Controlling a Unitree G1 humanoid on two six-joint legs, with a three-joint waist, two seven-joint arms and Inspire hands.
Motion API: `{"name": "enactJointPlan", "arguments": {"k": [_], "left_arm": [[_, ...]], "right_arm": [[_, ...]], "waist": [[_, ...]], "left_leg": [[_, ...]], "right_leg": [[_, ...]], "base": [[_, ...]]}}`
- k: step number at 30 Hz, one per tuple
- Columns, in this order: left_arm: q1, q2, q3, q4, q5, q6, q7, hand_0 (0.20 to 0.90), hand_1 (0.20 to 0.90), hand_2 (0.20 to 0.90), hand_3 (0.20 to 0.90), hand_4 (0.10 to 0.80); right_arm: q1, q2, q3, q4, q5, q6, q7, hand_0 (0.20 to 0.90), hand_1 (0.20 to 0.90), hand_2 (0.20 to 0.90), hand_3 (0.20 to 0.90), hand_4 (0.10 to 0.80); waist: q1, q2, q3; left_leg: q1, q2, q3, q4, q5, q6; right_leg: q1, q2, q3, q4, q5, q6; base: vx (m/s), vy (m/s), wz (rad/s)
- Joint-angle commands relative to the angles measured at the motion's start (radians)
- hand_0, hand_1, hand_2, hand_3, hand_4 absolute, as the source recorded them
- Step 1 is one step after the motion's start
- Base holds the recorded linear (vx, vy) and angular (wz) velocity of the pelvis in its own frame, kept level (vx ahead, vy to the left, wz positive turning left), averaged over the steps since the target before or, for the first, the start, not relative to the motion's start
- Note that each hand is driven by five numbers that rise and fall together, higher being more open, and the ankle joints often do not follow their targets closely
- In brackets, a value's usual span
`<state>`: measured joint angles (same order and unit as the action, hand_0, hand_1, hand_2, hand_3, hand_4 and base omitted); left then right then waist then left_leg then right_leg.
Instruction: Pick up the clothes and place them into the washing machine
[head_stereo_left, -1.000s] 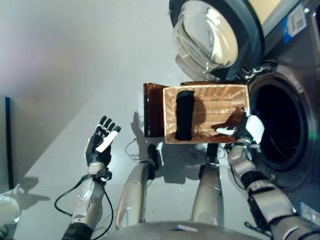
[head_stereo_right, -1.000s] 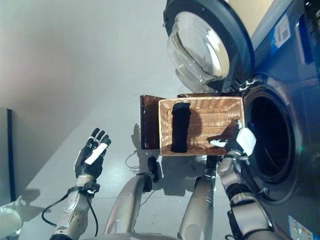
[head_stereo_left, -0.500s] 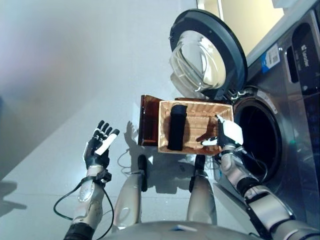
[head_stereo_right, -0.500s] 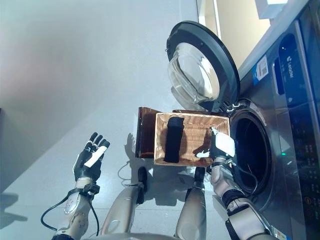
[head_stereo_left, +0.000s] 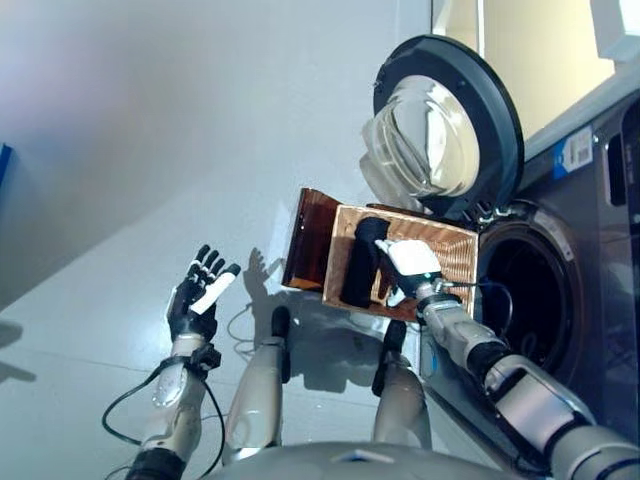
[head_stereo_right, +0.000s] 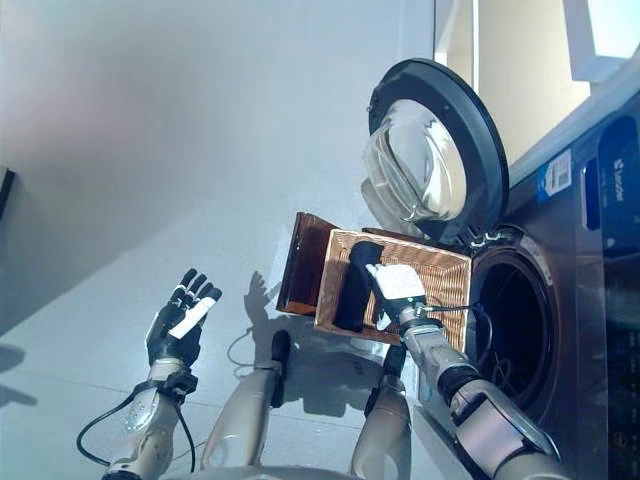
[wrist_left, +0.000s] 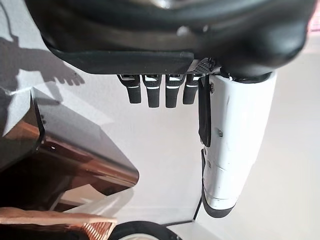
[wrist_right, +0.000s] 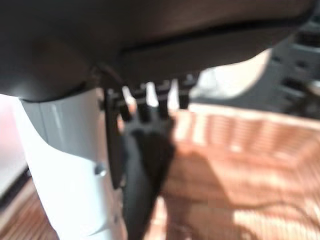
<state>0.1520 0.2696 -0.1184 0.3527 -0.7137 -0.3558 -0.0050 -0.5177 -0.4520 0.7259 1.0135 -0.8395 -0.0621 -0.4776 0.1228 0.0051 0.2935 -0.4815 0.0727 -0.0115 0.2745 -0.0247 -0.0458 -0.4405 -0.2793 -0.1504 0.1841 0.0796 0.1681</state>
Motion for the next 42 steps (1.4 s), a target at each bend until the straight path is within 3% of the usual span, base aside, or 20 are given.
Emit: {"name": "enactJointPlan", "arguments": {"k": [1,14,23,31,42], "left_arm": [[0.032,0.080,0.056,-0.110,0.033,-0.076,-0.030,0.900,0.900,0.900,0.900,0.800],[0.036,0.116,0.061,-0.120,0.031,-0.071,-0.043,0.900,0.900,0.900,0.900,0.800],[0.043,0.127,0.045,-0.136,0.006,-0.061,-0.060,0.900,0.900,0.900,0.900,0.800],[0.060,0.137,0.044,-0.145,-0.001,-0.062,-0.072,0.900,0.900,0.900,0.900,0.800],[0.054,0.147,0.046,-0.129,0.003,-0.067,-0.070,0.900,0.900,0.900,0.900,0.800]], "right_arm": [[-0.069,-0.037,0.028,-0.045,-0.084,0.017,-0.027,0.900,0.900,0.900,0.900,0.800],[-0.123,-0.093,0.169,-0.089,-0.301,0.054,-0.029,0.900,0.900,0.900,0.900,0.800],[-0.156,-0.063,0.225,0.032,-0.406,0.118,-0.023,0.900,0.900,0.900,0.900,0.800],[-0.173,-0.060,0.209,0.071,-0.409,0.154,-0.049,0.900,0.900,0.900,0.900,0.800],[-0.181,-0.066,0.196,0.029,-0.396,0.160,-0.088,0.900,0.900,0.900,0.900,0.800]], "waist": [[0.021,-0.028,-0.030],[0.053,-0.055,-0.028],[0.066,-0.039,-0.012],[0.069,-0.026,0.000],[0.074,-0.040,-0.015]], "left_leg": [[-0.052,0.019,-0.036,-0.051,0.088,-0.066],[-0.085,0.011,-0.060,-0.049,0.095,-0.069],[-0.129,0.004,-0.066,0.042,0.050,-0.062],[-0.156,0.007,-0.061,0.101,0.026,-0.055],[-0.150,0.007,-0.061,0.083,0.024,-0.050]], "right_leg": [[0.045,-0.038,-0.004,0.006,0.023,0.022],[0.044,-0.044,-0.036,0.004,0.024,0.023],[-0.004,-0.045,-0.019,0.104,-0.020,0.012],[-0.040,-0.046,-0.004,0.154,-0.041,0.009],[-0.040,-0.048,-0.004,0.141,-0.029,0.014]], "base": [[-0.002,-0.020,0.11],[0.004,-0.014,0.10],[0.000,0.000,0.01],[-0.002,0.005,-0.01],[0.000,0.000,0.00]]}}
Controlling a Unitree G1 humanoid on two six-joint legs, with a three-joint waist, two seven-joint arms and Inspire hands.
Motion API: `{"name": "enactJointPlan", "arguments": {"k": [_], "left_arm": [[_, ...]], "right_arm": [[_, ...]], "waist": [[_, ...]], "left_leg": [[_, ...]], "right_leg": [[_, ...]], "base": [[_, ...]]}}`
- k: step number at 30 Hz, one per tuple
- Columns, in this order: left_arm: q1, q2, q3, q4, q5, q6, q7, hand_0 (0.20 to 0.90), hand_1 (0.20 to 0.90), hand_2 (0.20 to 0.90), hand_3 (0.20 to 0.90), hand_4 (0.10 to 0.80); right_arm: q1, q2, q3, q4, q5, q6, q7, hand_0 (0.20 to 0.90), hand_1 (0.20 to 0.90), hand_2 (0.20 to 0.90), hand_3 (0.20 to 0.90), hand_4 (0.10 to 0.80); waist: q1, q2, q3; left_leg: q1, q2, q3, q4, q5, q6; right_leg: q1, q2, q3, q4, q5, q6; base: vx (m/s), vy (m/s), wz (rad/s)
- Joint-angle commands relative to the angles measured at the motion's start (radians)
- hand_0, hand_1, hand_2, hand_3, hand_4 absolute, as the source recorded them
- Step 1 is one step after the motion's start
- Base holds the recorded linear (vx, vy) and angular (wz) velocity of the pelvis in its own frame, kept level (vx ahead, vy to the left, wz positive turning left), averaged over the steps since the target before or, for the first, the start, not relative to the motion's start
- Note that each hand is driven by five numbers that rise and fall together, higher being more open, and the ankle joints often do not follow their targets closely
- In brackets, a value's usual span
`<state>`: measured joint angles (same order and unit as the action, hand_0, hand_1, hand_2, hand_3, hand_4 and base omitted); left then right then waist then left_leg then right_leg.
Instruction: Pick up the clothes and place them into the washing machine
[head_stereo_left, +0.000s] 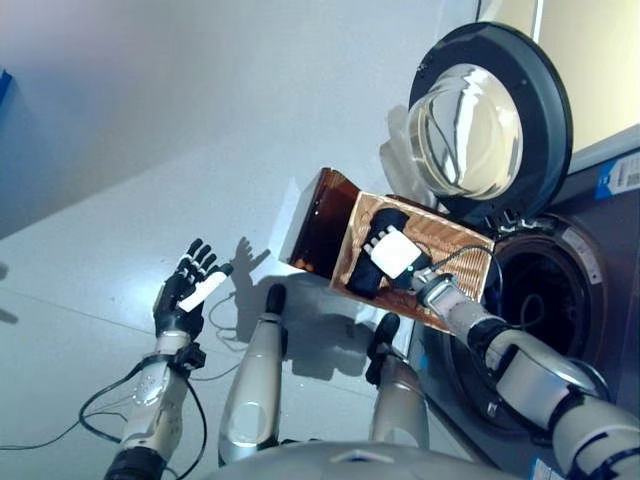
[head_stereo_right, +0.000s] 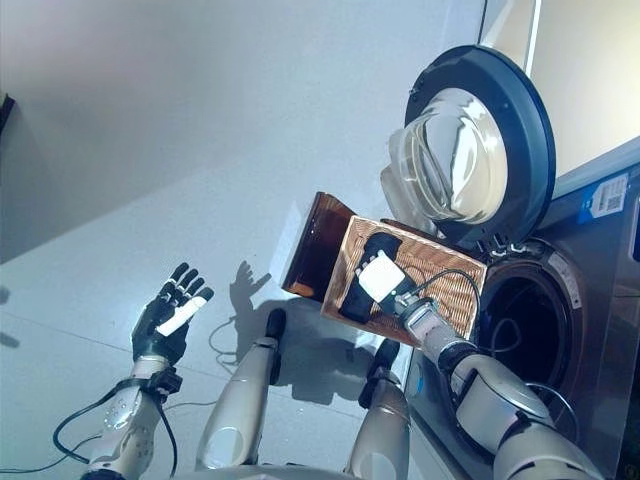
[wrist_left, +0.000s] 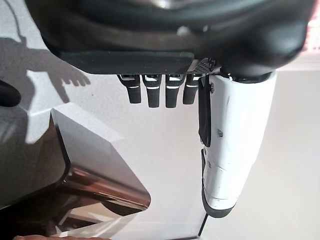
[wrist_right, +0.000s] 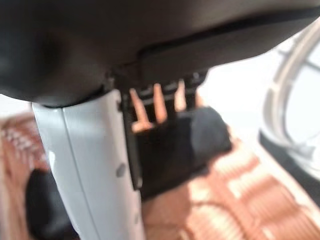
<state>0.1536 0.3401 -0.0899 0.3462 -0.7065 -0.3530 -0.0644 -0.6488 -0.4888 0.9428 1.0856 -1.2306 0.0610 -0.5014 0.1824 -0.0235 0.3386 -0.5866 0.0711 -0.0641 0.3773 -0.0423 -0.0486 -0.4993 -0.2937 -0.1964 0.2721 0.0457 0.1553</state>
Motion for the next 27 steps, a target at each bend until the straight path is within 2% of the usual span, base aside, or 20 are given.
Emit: {"name": "enactJointPlan", "arguments": {"k": [1,11,20,27], "left_arm": [[0.051,0.076,0.017,-0.116,-0.003,-0.070,-0.010,0.900,0.900,0.900,0.900,0.800],[0.048,0.093,0.011,-0.129,-0.002,-0.067,-0.015,0.900,0.900,0.900,0.900,0.800],[0.068,0.096,0.013,-0.138,-0.014,-0.064,-0.026,0.900,0.900,0.900,0.900,0.800],[0.076,0.096,0.020,-0.167,-0.020,-0.068,-0.024,0.900,0.900,0.900,0.900,0.800]], "right_arm": [[-0.053,-0.032,-0.021,-0.049,-0.005,0.036,-0.065,0.900,0.900,0.900,0.900,0.800],[-0.059,-0.057,-0.005,-0.082,-0.002,0.030,-0.071,0.900,0.900,0.900,0.900,0.800],[-0.043,-0.055,-0.007,-0.015,0.008,0.031,-0.071,0.900,0.900,0.900,0.900,0.800],[-0.035,-0.054,-0.024,-0.009,0.020,0.036,-0.074,0.900,0.900,0.900,0.900,0.800]], "waist": [[0.014,-0.014,-0.062],[0.021,-0.028,-0.072],[0.027,-0.008,-0.059],[0.036,0.010,-0.042]], "left_leg": [[-0.044,0.009,-0.008,-0.021,0.041,-0.047],[-0.025,0.012,-0.014,-0.046,0.051,-0.049],[-0.052,0.005,-0.022,-0.030,0.056,-0.052],[-0.098,-0.005,-0.039,0.044,0.033,-0.048]], "right_leg": [[0.020,-0.034,0.042,0.053,0.006,0.027],[0.039,-0.033,0.032,0.039,0.006,0.029],[0.009,-0.034,0.029,0.089,-0.018,0.022],[-0.038,-0.042,0.035,0.190,-0.058,0.016]], "base": [[0.000,0.000,0.00],[-0.001,-0.006,0.00],[-0.003,0.000,0.00],[-0.002,-0.008,0.13]]}}
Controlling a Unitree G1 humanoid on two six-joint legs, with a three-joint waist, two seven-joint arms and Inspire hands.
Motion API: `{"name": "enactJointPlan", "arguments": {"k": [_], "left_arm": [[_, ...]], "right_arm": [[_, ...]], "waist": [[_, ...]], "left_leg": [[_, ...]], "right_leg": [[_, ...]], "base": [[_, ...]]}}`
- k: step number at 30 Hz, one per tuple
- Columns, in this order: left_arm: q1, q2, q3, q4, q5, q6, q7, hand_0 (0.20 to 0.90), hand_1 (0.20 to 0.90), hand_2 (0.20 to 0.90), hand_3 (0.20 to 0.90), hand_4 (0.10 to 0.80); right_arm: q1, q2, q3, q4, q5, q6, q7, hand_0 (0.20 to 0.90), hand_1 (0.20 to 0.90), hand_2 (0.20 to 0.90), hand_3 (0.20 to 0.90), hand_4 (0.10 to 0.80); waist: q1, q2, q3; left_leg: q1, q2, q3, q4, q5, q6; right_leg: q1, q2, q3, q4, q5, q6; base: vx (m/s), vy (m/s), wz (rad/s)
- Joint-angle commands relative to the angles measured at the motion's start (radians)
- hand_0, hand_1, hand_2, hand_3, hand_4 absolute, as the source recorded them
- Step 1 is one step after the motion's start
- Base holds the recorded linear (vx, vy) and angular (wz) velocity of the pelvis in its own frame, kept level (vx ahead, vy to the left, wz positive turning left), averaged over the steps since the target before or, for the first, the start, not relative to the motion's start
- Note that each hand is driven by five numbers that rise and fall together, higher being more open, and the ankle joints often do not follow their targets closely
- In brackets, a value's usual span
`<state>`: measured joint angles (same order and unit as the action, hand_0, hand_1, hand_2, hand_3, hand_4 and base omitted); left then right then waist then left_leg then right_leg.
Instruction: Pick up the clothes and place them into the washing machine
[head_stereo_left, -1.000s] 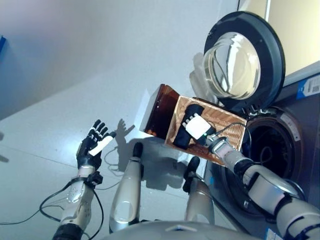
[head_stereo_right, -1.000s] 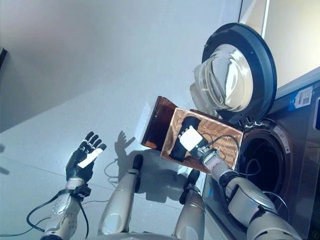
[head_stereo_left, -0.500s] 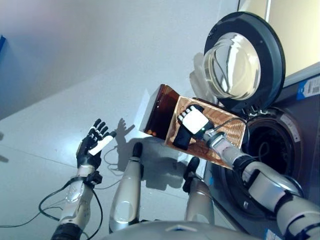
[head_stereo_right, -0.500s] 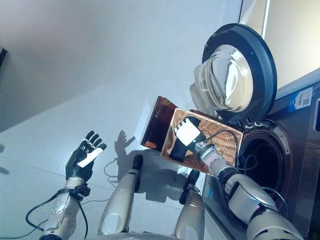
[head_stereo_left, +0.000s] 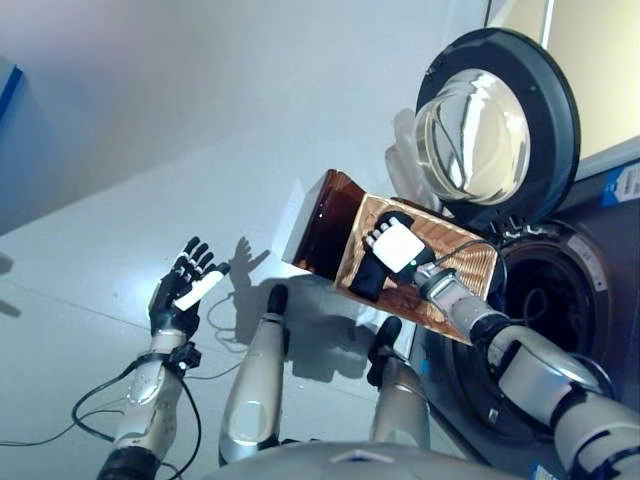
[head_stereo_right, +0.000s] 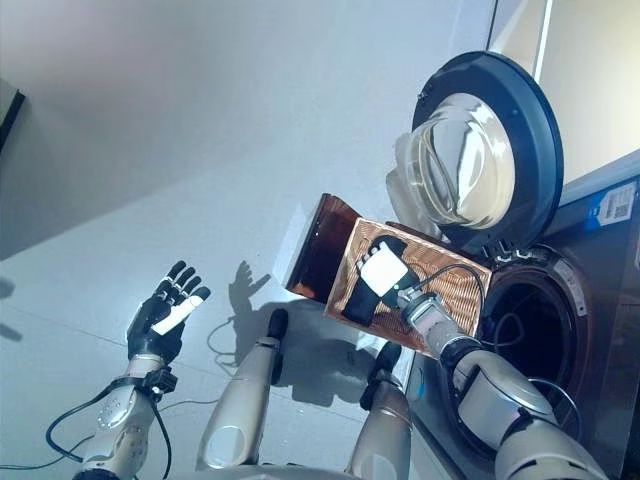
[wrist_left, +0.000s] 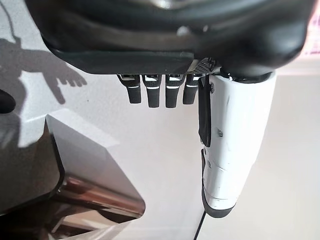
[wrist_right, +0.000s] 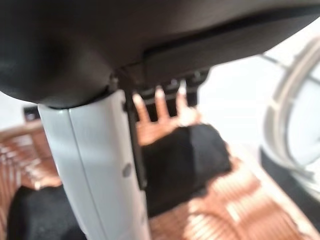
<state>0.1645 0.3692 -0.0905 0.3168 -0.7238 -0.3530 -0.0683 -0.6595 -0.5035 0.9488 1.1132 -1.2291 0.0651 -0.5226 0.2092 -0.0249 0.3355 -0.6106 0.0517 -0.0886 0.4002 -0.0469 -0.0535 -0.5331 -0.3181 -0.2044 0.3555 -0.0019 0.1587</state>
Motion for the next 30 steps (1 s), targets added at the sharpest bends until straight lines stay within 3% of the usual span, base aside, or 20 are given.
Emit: {"name": "enactJointPlan", "arguments": {"k": [1,18,25,26,27,28,30], "left_arm": [[0.066,0.067,0.020,-0.137,-0.003,-0.068,-0.020,0.900,0.900,0.900,0.900,0.800],[0.069,0.090,0.031,-0.156,-0.009,-0.077,-0.018,0.900,0.900,0.900,0.900,0.800],[0.090,0.093,0.046,-0.184,-0.019,-0.074,-0.017,0.900,0.900,0.900,0.900,0.800],[0.091,0.096,0.046,-0.185,-0.018,-0.073,-0.018,0.900,0.900,0.900,0.900,0.800],[0.091,0.096,0.046,-0.186,-0.018,-0.074,-0.018,0.900,0.900,0.900,0.900,0.800],[0.092,0.099,0.046,-0.195,-0.020,-0.074,-0.021,0.900,0.900,0.900,0.900,0.800],[0.095,0.101,0.044,-0.201,-0.024,-0.071,-0.023,0.900,0.900,0.900,0.900,0.800]], "right_arm": [[-0.024,-0.039,-0.030,-0.037,0.019,0.032,-0.053,0.900,0.900,0.900,0.900,0.800],[-0.040,-0.063,-0.011,-0.054,0.005,0.035,-0.061,0.900,0.900,0.900,0.900,0.800],[-0.031,-0.095,-0.017,-0.040,0.001,0.032,-0.052,0.900,0.900,0.900,0.900,0.800],[-0.031,-0.095,-0.015,-0.037,-0.005,0.033,-0.047,0.900,0.900,0.900,0.900,0.800],[-0.032,-0.095,-0.016,-0.036,-0.005,0.033,-0.047,0.900,0.900,0.900,0.900,0.800],[-0.033,-0.095,-0.008,-0.030,-0.017,0.035,-0.037,0.900,0.900,0.900,0.900,0.800],[-0.034,-0.093,-0.008,-0.015,-0.022,0.039,-0.031,0.900,0.900,0.900,0.900,0.800]], "waist": [[0.010,0.011,-0.040],[0.019,0.012,-0.039],[0.023,0.026,-0.037],[0.021,0.027,-0.039],[0.024,0.029,-0.037],[0.023,0.031,-0.039],[0.024,0.036,-0.040]], "left_leg": [[-0.076,0.014,-0.014,0.023,0.037,-0.043],[-0.140,0.003,-0.026,0.096,0.012,-0.035],[-0.194,-0.006,-0.036,0.189,-0.022,-0.029],[-0.200,-0.005,-0.041,0.231,-0.069,-0.031],[-0.213,-0.007,-0.038,0.222,-0.034,-0.026],[-0.221,-0.006,-0.042,0.266,-0.083,-0.029],[-0.244,-0.010,-0.042,0.301,-0.096,-0.026]], "right_leg": [[-0.006,-0.017,0.043,0.108,-0.012,0.013],[-0.067,-0.029,0.050,0.201,-0.050,0.006],[-0.129,-0.035,0.065,0.312,-0.103,-0.007],[-0.137,-0.035,0.080,0.356,-0.148,-0.001],[-0.150,-0.037,0.075,0.346,-0.117,-0.009],[-0.163,-0.037,0.087,0.395,-0.167,-0.004],[-0.190,-0.041,0.093,0.432,-0.182,-0.007]], "base": [[0.003,-0.001,0.08],[0.002,0.001,0.03],[0.003,0.004,0.10],[-0.014,0.018,0.11],[0.073,-0.007,0.02],[0.000,0.000,0.00],[0.034,0.000,0.00]]}}
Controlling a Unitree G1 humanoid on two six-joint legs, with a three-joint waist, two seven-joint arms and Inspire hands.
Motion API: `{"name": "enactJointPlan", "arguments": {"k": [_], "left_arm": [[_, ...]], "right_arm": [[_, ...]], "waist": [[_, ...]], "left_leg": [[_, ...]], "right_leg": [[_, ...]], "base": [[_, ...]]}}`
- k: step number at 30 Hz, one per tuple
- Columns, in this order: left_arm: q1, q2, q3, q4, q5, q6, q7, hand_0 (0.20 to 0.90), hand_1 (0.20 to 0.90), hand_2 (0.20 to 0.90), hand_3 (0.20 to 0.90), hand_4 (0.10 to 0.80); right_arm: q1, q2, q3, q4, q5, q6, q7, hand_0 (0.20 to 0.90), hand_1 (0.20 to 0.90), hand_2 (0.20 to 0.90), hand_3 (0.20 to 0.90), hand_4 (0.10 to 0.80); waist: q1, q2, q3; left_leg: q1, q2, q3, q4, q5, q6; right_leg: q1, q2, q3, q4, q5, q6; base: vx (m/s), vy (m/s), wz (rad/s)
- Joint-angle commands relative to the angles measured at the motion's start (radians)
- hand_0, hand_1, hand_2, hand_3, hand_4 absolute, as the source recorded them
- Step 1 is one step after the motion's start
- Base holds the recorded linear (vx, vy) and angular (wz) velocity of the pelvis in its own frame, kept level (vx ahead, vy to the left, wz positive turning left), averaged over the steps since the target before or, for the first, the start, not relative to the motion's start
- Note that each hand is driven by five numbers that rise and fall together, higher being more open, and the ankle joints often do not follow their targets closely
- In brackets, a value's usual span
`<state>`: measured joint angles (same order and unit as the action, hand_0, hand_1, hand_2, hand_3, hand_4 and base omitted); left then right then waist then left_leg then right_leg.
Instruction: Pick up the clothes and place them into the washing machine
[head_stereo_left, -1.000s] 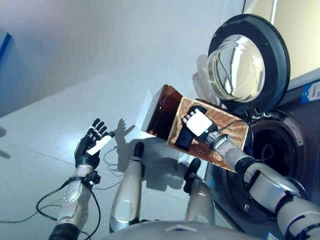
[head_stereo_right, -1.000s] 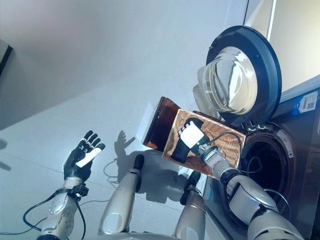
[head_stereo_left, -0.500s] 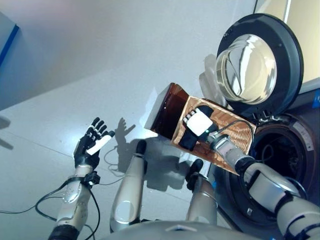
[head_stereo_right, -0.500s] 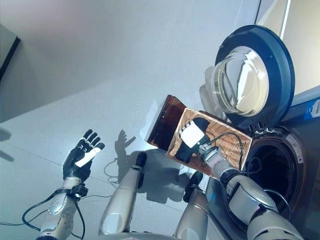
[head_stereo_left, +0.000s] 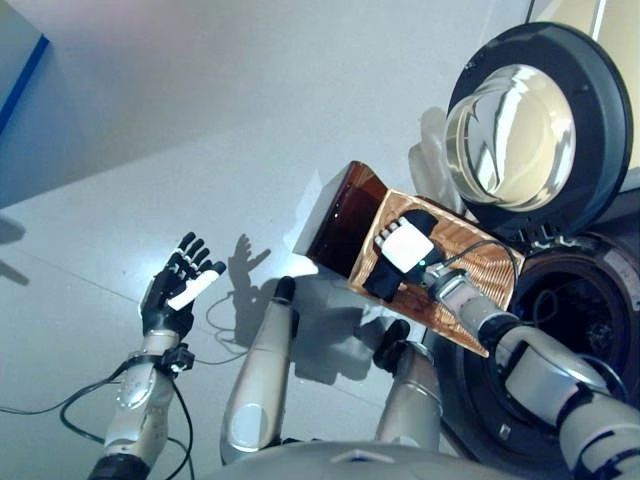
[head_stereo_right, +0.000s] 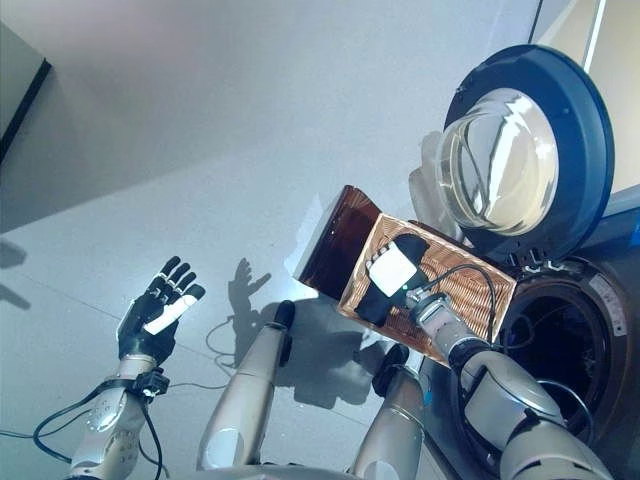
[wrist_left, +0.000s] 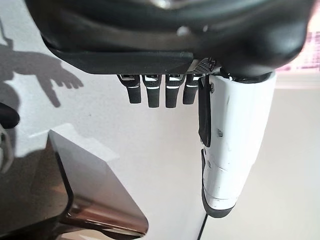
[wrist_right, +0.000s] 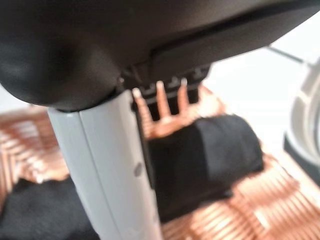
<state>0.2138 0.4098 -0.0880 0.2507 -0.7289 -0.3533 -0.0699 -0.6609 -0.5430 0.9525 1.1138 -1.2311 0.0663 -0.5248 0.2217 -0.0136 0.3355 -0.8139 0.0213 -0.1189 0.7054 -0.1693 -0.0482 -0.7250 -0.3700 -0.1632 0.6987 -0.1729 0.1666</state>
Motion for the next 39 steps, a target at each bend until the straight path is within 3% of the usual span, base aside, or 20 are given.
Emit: {"name": "enactJointPlan", "arguments": {"k": [1,11,12,13,14,15,35,39], "left_arm": [[0.046,0.061,0.041,-0.135,-0.019,-0.071,-0.021,0.900,0.900,0.900,0.900,0.800],[0.065,0.080,0.061,-0.151,-0.037,-0.073,-0.031,0.900,0.900,0.900,0.900,0.800],[0.062,0.086,0.064,-0.145,-0.035,-0.074,-0.030,0.900,0.900,0.900,0.900,0.800],[0.061,0.086,0.064,-0.145,-0.035,-0.074,-0.029,0.900,0.900,0.900,0.900,0.800],[0.062,0.090,0.065,-0.146,-0.031,-0.076,-0.027,0.900,0.900,0.900,0.900,0.800],[0.063,0.088,0.066,-0.147,-0.031,-0.077,-0.026,0.900,0.900,0.900,0.900,0.800],[0.056,0.081,0.070,-0.127,-0.024,-0.077,-0.023,0.900,0.900,0.900,0.900,0.800],[0.053,0.064,0.083,-0.121,-0.006,-0.083,-0.004,0.900,0.900,0.900,0.900,0.800]], "right_arm": [[-0.032,-0.053,-0.011,-0.015,-0.020,0.038,-0.029,0.900,0.900,0.900,0.900,0.800],[-0.032,-0.093,-0.016,0.005,-0.028,0.045,-0.020,0.900,0.900,0.900,0.900,0.800],[-0.036,-0.097,-0.015,0.006,-0.026,0.044,-0.019,0.625,0.625,0.625,0.625,0.604],[-0.036,-0.098,-0.015,0.006,-0.026,0.043,-0.019,0.625,0.625,0.625,0.625,0.604],[-0.044,-0.106,-0.018,0.013,-0.024,0.048,-0.019,0.321,0.321,0.321,0.321,0.386],[-0.046,-0.110,-0.022,0.016,-0.023,0.050,-0.018,0.200,0.200,0.200,0.200,0.300],[-0.036,-0.115,-0.067,0.031,-0.007,0.086,-0.032,0.200,0.200,0.200,0.200,0.300],[0.012,-0.081,-0.195,0.032,0.099,0.101,-0.086,0.200,0.200,0.200,0.200,0.300]], "waist": [[0.012,0.024,-0.043],[0.014,0.032,-0.049],[0.015,0.032,-0.048],[0.015,0.032,-0.049],[0.015,0.034,-0.047],[0.016,0.034,-0.047],[0.001,0.038,-0.053],[-0.009,0.035,-0.050]], "left_leg": [[-0.046,0.020,-0.012,0.000,0.024,-0.031],[-0.095,0.015,-0.011,0.034,0.019,-0.030],[-0.102,0.015,-0.010,0.030,0.023,-0.031],[-0.103,0.015,-0.010,0.030,0.024,-0.031],[-0.114,0.012,-0.011,0.032,0.028,-0.030],[-0.118,0.012,-0.010,0.033,0.028,-0.030],[-0.129,0.021,-0.005,0.041,0.028,-0.029],[-0.105,0.028,0.000,0.013,0.039,-0.028]], "right_leg": [[-0.003,0.010,0.053,0.093,-0.013,-0.015],[-0.066,0.003,0.068,0.146,-0.029,-0.022],[-0.074,0.002,0.068,0.147,-0.027,-0.021],[-0.076,0.002,0.069,0.148,-0.027,-0.021],[-0.088,0.001,0.074,0.157,-0.028,-0.024],[-0.092,0.000,0.077,0.159,-0.028,-0.024],[-0.116,-0.003,0.089,0.173,-0.030,-0.027],[-0.100,0.005,0.086,0.153,-0.016,-0.024]], "base": [[-0.024,0.015,-0.03],[-0.001,0.000,0.00],[0.000,0.000,0.00],[-0.044,0.000,0.01],[-0.036,-0.001,0.01],[-0.044,-0.006,0.04],[-0.006,-0.001,0.00],[0.000,0.000,0.00]]}}
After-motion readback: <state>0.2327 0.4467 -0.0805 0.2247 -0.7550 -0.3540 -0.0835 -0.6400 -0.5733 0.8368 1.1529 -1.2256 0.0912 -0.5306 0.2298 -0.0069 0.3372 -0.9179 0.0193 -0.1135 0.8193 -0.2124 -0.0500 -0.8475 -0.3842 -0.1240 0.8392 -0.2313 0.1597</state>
